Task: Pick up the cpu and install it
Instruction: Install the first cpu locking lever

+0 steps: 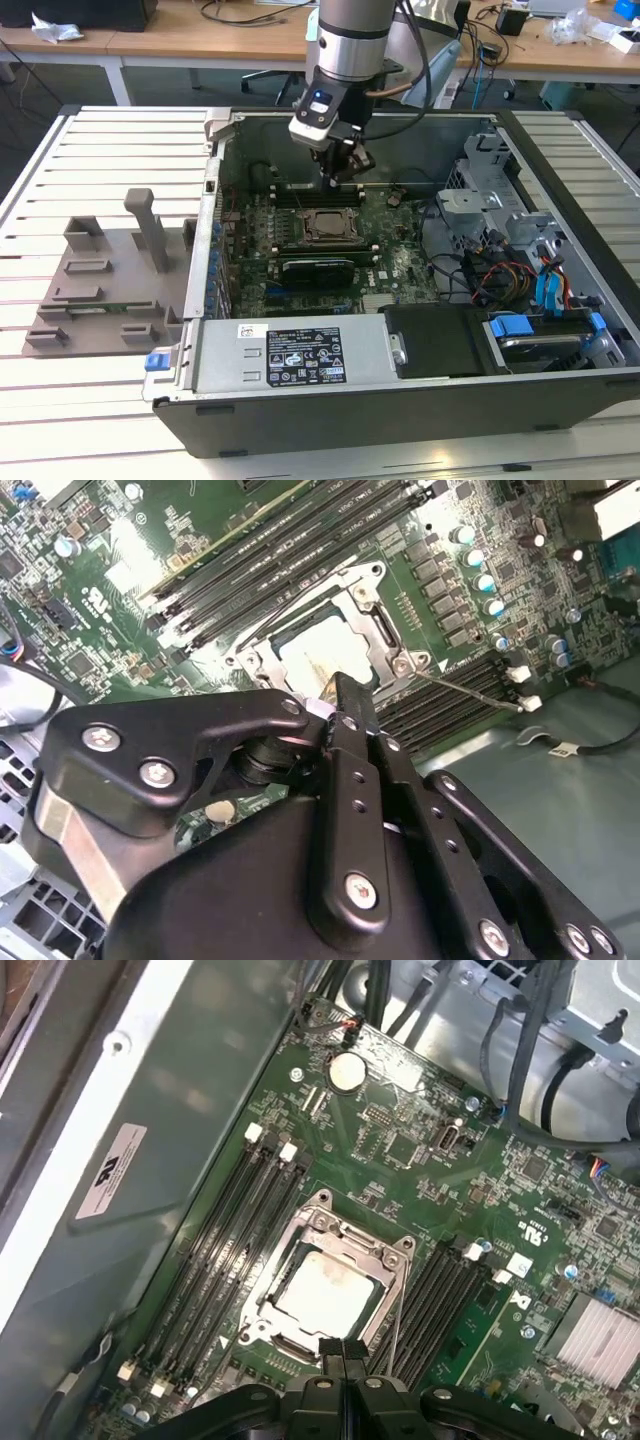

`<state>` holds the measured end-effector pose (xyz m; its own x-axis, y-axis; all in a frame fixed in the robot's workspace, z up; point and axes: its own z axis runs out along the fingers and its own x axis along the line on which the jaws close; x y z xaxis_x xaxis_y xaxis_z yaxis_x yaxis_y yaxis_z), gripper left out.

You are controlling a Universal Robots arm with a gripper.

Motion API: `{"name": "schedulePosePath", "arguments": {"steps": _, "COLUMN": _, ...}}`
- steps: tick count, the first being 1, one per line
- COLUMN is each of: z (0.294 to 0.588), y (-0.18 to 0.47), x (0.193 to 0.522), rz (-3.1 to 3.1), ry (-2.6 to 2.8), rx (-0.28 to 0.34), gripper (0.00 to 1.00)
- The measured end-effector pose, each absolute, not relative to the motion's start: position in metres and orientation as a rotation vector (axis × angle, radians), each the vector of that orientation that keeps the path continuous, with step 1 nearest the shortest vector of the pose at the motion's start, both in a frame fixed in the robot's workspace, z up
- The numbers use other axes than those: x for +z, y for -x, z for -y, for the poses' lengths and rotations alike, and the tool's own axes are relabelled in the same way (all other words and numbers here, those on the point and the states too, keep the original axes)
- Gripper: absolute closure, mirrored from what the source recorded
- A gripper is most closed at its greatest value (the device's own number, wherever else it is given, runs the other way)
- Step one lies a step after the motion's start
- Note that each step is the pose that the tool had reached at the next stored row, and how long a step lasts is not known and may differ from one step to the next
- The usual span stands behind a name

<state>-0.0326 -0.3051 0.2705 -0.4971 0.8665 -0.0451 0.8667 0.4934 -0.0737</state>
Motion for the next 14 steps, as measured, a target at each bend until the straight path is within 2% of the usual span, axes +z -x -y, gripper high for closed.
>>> {"name": "schedulePosePath", "arguments": {"steps": 14, "z": 0.3051, "y": 0.0326, "x": 0.2705, "rz": -2.779, "ry": -1.446, "rx": -0.135, "gripper": 0.9}}
